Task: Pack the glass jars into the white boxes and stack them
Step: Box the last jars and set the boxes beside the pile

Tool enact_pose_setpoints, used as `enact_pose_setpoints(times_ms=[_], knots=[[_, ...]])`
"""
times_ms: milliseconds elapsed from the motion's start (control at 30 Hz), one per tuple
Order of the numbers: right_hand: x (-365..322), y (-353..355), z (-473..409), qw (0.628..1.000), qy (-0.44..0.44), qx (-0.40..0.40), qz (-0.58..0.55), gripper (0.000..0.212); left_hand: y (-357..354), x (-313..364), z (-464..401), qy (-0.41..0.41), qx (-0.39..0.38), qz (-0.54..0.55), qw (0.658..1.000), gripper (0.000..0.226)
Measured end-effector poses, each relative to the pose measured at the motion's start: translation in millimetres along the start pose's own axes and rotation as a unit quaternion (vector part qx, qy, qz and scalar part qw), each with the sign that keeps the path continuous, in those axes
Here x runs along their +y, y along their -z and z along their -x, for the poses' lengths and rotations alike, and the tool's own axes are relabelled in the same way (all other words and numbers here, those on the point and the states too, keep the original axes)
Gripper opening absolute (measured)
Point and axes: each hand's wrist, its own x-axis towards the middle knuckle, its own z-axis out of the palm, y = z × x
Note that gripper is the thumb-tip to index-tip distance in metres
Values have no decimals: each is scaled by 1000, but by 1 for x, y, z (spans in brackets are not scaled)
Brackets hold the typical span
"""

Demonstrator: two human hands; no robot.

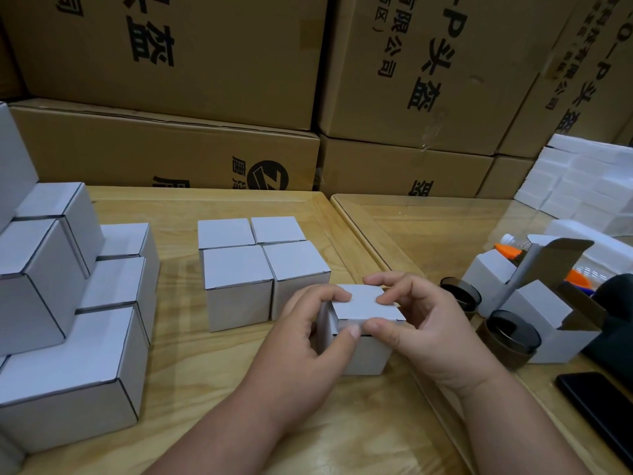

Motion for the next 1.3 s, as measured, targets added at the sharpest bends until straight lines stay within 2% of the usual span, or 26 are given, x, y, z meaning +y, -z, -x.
enact_pose_setpoints(times_ms=[200, 533, 700, 800, 867, 933, 1033, 1167, 1300], knots=[[-2, 3, 0, 999, -3, -35, 9, 33, 2, 2, 0, -1, -1, 9, 1000, 37], [-7, 19, 1, 989, -73, -128, 27, 34, 0, 5, -1, 17, 5, 4, 1000, 33], [4, 34, 3, 993, -64, -92, -24, 39, 2, 6, 1, 21, -45, 26, 998, 46], [13, 50, -6, 996, -14, -8, -88, 35, 3, 7, -1, 47, -56, 33, 997, 58], [14, 52, -22, 991, 22, 27, -128, 34, 2, 7, -3, 63, -50, 12, 997, 56], [8, 46, -44, 991, 56, 27, -117, 39, 0, 9, -2, 65, -68, -37, 995, 40], [-17, 27, -81, 990, 82, -27, -116, 39, -1, 12, -2, 55, -97, -107, 988, 24], [-47, -10, -123, 986, 79, -102, -104, 47, 0, 10, -3, 56, -95, -122, 986, 27], [-54, -40, -147, 986, 50, -135, -88, 34, 1, 10, -6, 55, -91, -127, 986, 21]])
